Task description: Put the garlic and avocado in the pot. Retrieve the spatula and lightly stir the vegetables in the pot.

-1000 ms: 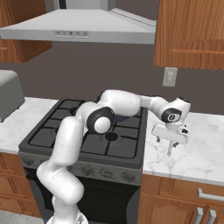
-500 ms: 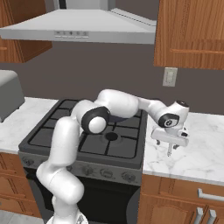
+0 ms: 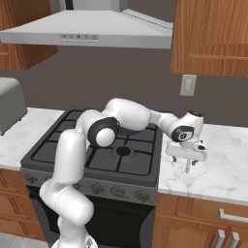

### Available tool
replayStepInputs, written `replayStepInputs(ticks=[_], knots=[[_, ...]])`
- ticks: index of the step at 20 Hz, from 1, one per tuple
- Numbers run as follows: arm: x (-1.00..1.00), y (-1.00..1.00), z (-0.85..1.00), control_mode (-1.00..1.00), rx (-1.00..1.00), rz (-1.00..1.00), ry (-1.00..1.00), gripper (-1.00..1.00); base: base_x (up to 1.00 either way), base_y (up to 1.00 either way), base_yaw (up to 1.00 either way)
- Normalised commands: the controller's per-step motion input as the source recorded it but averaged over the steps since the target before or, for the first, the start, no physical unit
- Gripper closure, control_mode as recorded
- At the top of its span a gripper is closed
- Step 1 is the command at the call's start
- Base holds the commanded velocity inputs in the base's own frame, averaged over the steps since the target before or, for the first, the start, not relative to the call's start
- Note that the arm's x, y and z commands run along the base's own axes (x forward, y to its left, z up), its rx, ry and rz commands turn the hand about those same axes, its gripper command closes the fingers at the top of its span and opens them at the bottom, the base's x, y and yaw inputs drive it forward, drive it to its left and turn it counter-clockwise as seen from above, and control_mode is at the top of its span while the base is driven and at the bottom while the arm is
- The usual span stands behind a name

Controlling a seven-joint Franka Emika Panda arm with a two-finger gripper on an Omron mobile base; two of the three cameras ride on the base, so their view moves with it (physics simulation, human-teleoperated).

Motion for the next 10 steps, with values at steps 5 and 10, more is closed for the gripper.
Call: replayStepInputs(ticks=[5, 10], knots=[[0.07, -0.24, -0.07, -1.00, 0.00, 0.00, 0.01, -1.00, 0.00, 0.00, 0.00], [0.01, -0.32, -0.03, -1.00, 0.00, 0.00, 0.00, -1.00, 0.00, 0.00, 0.00]])
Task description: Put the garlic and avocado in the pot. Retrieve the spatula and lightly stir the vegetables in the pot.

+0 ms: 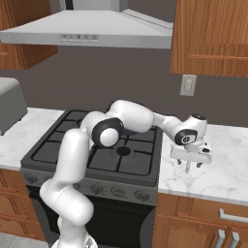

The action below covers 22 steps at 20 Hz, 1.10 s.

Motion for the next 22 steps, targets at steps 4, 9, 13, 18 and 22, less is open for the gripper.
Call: replayStepInputs(ticks=[4, 9, 13, 18, 22], knots=[[0.00, -0.06, 0.00, -1.00, 0.00, 0.00, 0.00, -1.00, 0.00, 0.00, 0.00], [0.00, 0.17, 0.00, -1.00, 0.00, 0.00, 0.02, -1.00, 0.00, 0.00, 0.00], [0.29, 0.23, -0.01, -1.00, 0.00, 0.00, 0.01, -1.00, 0.00, 0.00, 0.00], [0.11, 0.02, -0.10, -1.00, 0.00, 0.00, 0.00, -1.00, 0.00, 0.00, 0.00], [0.00, -0.18, -0.18, -1.00, 0.00, 0.00, 0.00, -1.00, 0.00, 0.00, 0.00]])
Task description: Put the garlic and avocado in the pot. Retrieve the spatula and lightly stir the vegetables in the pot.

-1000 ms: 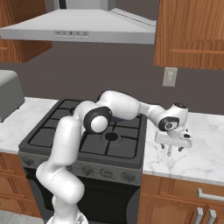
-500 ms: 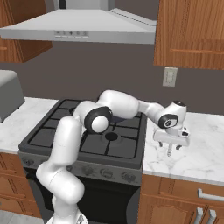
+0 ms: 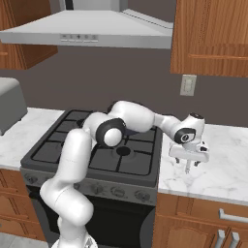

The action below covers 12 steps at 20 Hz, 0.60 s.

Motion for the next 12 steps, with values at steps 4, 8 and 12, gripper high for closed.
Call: replayStepInputs(ticks=[4, 8, 12], knots=[[0.00, -0.16, -0.11, -1.00, 0.00, 0.00, 0.00, -1.00, 0.00, 0.00, 0.00], [0.00, -0.03, -0.01, -1.00, 0.00, 0.00, 0.00, -1.00, 0.00, 0.00, 0.00], [0.00, 0.00, 0.00, -1.00, 0.00, 0.00, 0.00, -1.00, 0.00, 0.00, 0.00]])
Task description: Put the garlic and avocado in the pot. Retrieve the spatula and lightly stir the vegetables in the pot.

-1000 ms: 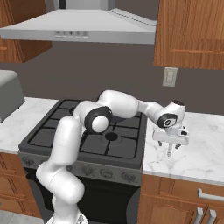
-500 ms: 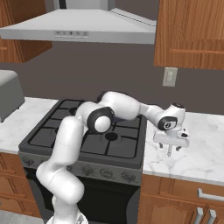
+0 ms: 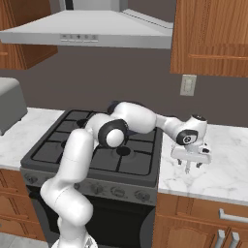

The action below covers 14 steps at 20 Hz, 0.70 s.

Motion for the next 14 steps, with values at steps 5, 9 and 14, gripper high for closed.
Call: replayStepInputs(ticks=[5, 9, 14], knots=[[0.00, 0.00, -0.12, -1.00, 0.00, 0.00, 0.00, -1.00, 0.00, 0.00, 0.00], [0.00, 0.00, -0.39, -1.00, 0.00, 0.00, 0.01, -1.00, 0.00, 0.00, 0.00], [0.00, 0.00, -0.19, -1.00, 0.00, 0.00, 0.03, -1.00, 0.00, 0.00, 0.00]])
